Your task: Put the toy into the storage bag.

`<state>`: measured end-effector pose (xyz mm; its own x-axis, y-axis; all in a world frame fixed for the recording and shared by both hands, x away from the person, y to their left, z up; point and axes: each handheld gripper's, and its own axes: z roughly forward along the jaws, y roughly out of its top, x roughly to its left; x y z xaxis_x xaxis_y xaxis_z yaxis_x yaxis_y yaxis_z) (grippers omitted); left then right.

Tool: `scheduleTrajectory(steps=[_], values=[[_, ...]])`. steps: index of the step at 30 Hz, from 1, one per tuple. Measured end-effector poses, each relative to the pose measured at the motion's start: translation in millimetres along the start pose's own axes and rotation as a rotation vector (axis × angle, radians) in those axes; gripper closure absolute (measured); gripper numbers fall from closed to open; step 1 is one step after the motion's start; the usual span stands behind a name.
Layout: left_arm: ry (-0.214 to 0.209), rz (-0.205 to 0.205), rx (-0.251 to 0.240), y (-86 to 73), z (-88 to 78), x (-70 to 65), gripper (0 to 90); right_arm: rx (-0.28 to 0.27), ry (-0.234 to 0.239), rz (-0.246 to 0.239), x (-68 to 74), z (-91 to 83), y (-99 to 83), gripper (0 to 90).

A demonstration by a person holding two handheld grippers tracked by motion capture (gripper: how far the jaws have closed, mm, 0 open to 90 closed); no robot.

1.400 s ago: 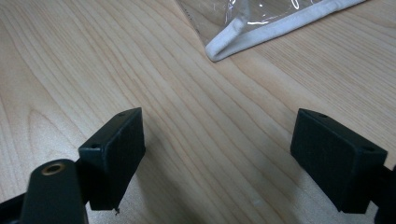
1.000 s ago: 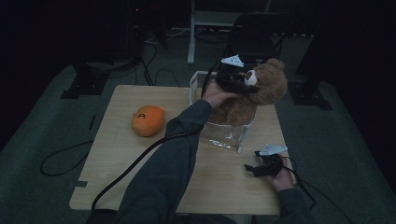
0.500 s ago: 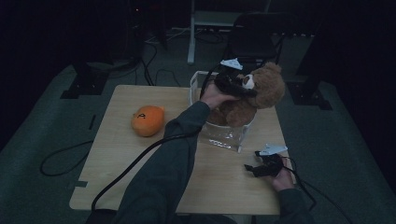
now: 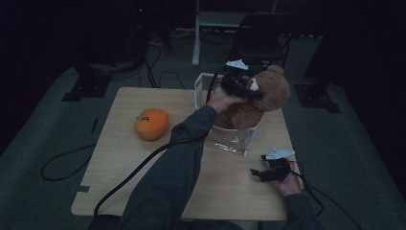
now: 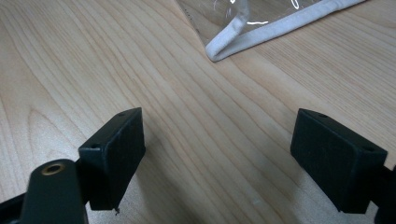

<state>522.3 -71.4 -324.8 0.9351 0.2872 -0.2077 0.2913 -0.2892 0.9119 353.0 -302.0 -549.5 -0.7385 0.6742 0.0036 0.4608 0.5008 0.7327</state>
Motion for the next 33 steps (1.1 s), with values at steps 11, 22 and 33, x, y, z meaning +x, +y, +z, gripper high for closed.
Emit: scheduleTrajectory(steps=[11,22,33], values=[[0.046,0.073,0.043,-1.4,2.4,-7.4,33.8,0.002,-0.001,0.002,0.2,0.0,0.0,17.0],[0.03,0.113,0.108,-5.4,-4.4,-9.2,36.9,0.0,-0.001,0.0,0.0,0.1,0.0,17.0],[0.004,0.065,0.075,-6.4,-6.7,-5.5,18.2,0.0,0.0,0.0,0.0,0.1,0.0,17.0]])
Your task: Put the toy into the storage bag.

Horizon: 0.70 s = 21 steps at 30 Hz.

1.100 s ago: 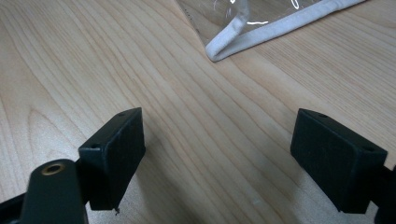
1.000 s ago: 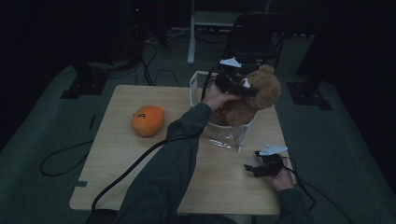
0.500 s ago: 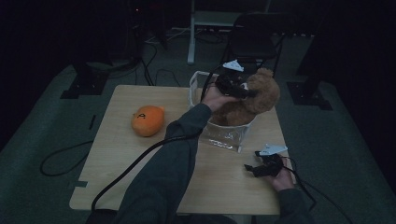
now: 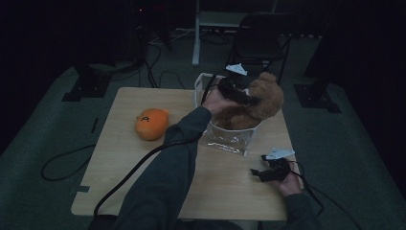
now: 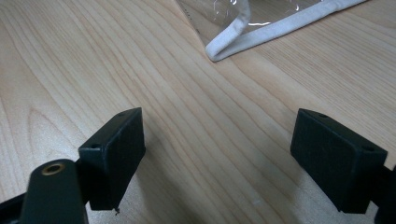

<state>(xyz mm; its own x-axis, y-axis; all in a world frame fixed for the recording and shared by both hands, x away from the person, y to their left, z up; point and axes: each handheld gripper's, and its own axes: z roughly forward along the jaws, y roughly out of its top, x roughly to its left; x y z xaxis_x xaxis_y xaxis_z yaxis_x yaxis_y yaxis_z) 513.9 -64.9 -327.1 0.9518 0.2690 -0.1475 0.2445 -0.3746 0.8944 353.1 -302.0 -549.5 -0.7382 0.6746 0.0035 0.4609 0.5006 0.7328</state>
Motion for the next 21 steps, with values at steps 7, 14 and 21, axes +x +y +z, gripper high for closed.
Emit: scheduleTrajectory(steps=[7,14,21], values=[[0.01,-0.016,-0.041,0.5,1.5,0.0,16.2,0.0,0.0,0.001,0.1,-0.1,0.0,17.0],[0.049,0.017,-0.105,3.4,-0.7,-6.2,16.4,0.0,0.001,0.001,0.1,0.0,0.0,17.0],[0.103,0.034,0.042,-4.5,12.4,-5.0,43.6,0.001,-0.002,-0.001,0.0,0.0,0.0,17.0]])
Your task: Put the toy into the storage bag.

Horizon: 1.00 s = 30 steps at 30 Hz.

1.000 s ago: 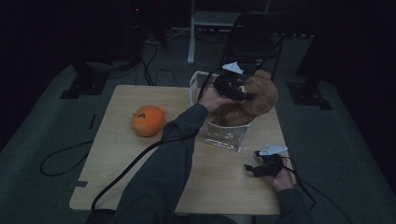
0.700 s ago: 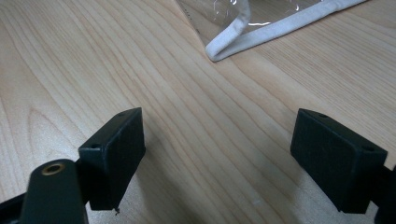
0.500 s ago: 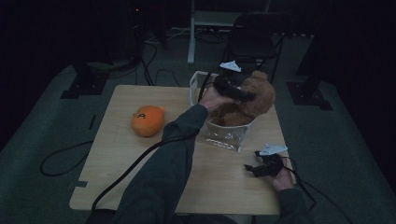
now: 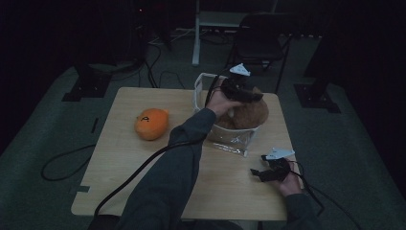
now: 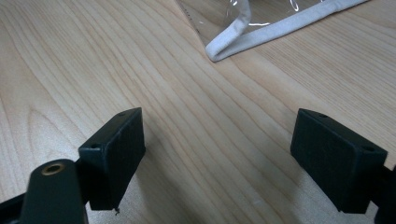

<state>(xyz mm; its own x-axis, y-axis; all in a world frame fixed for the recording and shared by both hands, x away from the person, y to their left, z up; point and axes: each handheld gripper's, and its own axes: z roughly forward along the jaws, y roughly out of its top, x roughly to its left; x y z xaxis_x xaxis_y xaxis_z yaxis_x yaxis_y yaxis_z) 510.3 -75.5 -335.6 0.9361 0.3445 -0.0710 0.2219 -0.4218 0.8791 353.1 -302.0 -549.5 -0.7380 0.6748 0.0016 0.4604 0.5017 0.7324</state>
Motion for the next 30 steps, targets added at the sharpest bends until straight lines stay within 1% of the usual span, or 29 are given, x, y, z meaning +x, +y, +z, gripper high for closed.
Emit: scheduleTrajectory(steps=[1,3,5,9,11,14,16,17,19,20,24,26,29,30], values=[[0.015,-0.001,0.022,-1.3,1.6,0.7,44.0,0.0,0.0,0.0,0.0,0.0,0.0,17.0],[-0.005,-0.016,0.026,-2.9,2.3,2.7,45.2,0.0,0.001,0.0,0.0,0.0,0.0,17.0],[-0.006,-0.004,0.035,-1.9,2.2,0.8,48.5,0.0,0.0,0.0,0.0,0.0,0.0,17.0],[0.005,0.055,0.08,0.1,1.4,-6.6,56.7,0.0,0.0,0.0,0.0,0.0,0.0,17.0],[0.007,0.081,0.113,-0.2,1.8,-10.1,60.2,0.0,0.0,0.0,0.0,0.0,0.0,17.0],[0.004,0.113,0.163,0.0,2.1,-15.8,62.8,0.0,-0.001,-0.001,0.0,0.0,0.0,17.0],[0.018,0.154,0.197,0.2,1.7,-21.3,64.3,0.0,0.0,0.0,0.1,0.0,0.0,17.0],[0.021,0.167,0.211,-0.1,1.4,-23.7,64.9,0.0,0.0,-0.001,0.0,0.0,0.0,17.0],[0.025,0.188,0.226,-2.0,0.5,-27.8,65.8,0.0,0.0,-0.001,0.1,0.0,0.0,17.0],[0.019,0.193,0.233,-3.6,-0.5,-28.9,66.3,0.0,0.001,0.0,0.2,0.0,0.0,17.0],[-0.002,0.203,0.245,-10.6,-6.6,-30.5,67.4,-0.001,-0.001,0.001,0.4,0.1,0.1,17.0],[-0.001,0.203,0.244,-12.3,-10.9,-30.1,67.3,0.0,-0.001,0.001,0.6,0.2,0.2,17.0],[-0.005,0.186,0.212,-12.9,-17.0,-27.4,65.4,-0.001,-0.001,0.001,0.7,0.3,0.3,17.0],[-0.006,0.17,0.193,-13.1,-18.7,-26.2,62.6,-0.001,-0.001,0.001,0.7,0.3,0.3,17.0]])
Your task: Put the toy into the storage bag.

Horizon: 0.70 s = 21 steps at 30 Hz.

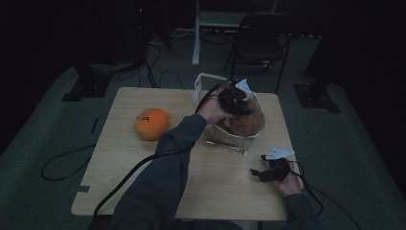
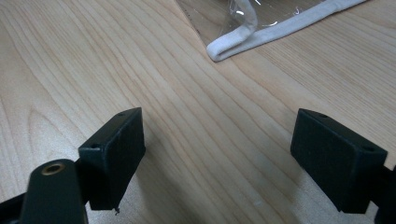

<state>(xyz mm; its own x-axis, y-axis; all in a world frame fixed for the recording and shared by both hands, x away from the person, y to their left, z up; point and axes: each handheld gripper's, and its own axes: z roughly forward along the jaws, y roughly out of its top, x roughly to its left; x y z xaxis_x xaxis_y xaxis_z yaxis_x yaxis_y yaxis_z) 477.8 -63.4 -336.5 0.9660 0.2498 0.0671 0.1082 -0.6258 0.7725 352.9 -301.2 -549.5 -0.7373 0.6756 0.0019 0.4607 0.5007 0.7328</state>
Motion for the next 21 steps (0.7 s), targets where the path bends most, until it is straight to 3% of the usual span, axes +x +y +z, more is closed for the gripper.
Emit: scheduleTrajectory(steps=[3,11,14,21], values=[[-0.007,-0.026,-0.034,-3.5,-2.7,3.3,57.2,0.0,0.0,0.0,0.0,0.0,0.0,17.0],[0.017,-0.031,-0.081,-6.6,-11.2,2.4,49.6,0.0,0.0,0.0,0.0,0.0,0.0,17.0],[0.032,-0.034,-0.085,-8.7,-18.6,3.6,48.4,0.0,0.0,0.0,0.0,0.0,0.1,17.0],[0.052,-0.085,-0.116,-22.3,-44.0,12.5,47.3,0.0,0.0,0.001,0.0,0.0,0.1,17.0]])
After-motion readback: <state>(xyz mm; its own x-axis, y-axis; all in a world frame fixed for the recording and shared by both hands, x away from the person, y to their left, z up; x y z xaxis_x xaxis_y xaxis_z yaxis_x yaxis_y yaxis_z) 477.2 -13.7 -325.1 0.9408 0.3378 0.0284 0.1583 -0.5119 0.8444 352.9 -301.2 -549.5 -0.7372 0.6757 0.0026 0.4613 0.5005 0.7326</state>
